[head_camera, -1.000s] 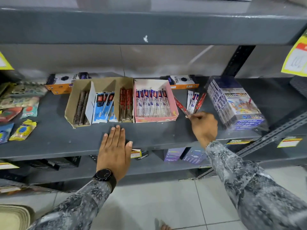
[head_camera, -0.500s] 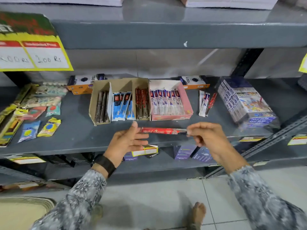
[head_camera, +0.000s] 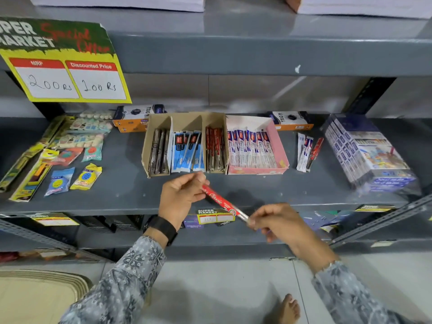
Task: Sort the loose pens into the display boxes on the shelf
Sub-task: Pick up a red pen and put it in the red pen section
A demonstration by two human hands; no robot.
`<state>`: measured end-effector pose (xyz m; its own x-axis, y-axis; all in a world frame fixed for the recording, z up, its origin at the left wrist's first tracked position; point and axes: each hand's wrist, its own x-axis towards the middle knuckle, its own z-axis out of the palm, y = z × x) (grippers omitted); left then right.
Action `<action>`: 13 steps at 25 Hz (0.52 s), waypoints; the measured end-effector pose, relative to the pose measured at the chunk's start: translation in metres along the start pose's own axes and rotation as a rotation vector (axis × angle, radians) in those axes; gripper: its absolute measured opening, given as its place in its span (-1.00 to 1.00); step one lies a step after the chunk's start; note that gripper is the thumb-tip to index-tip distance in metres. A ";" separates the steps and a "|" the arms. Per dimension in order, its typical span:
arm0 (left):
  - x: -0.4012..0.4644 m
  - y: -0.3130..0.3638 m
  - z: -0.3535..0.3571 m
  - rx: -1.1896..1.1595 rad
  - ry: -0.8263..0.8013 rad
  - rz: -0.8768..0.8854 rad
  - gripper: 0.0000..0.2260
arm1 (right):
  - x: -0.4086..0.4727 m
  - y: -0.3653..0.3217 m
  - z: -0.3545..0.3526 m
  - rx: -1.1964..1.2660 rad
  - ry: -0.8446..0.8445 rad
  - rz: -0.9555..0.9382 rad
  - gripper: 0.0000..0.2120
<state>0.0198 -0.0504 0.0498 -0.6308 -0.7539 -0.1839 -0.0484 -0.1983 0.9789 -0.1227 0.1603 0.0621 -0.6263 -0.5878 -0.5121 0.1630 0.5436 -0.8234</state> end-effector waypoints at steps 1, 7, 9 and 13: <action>0.000 -0.003 -0.002 0.161 0.061 0.105 -0.76 | -0.001 0.004 0.008 0.094 0.054 0.011 -0.93; -0.009 -0.049 -0.022 1.392 -0.012 0.418 -0.44 | 0.017 -0.013 0.060 0.694 0.248 0.121 -0.93; -0.008 -0.051 -0.020 1.395 0.020 0.407 -0.42 | 0.032 -0.041 0.075 0.867 0.250 0.145 -0.93; -0.009 -0.048 -0.020 1.390 -0.001 0.389 -0.40 | 0.055 -0.070 0.086 1.113 0.109 0.109 -0.79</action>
<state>0.0429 -0.0467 0.0028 -0.7795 -0.6168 0.1091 -0.5771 0.7749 0.2578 -0.1032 0.0380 0.0704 -0.6217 -0.4845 -0.6154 0.7768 -0.2809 -0.5636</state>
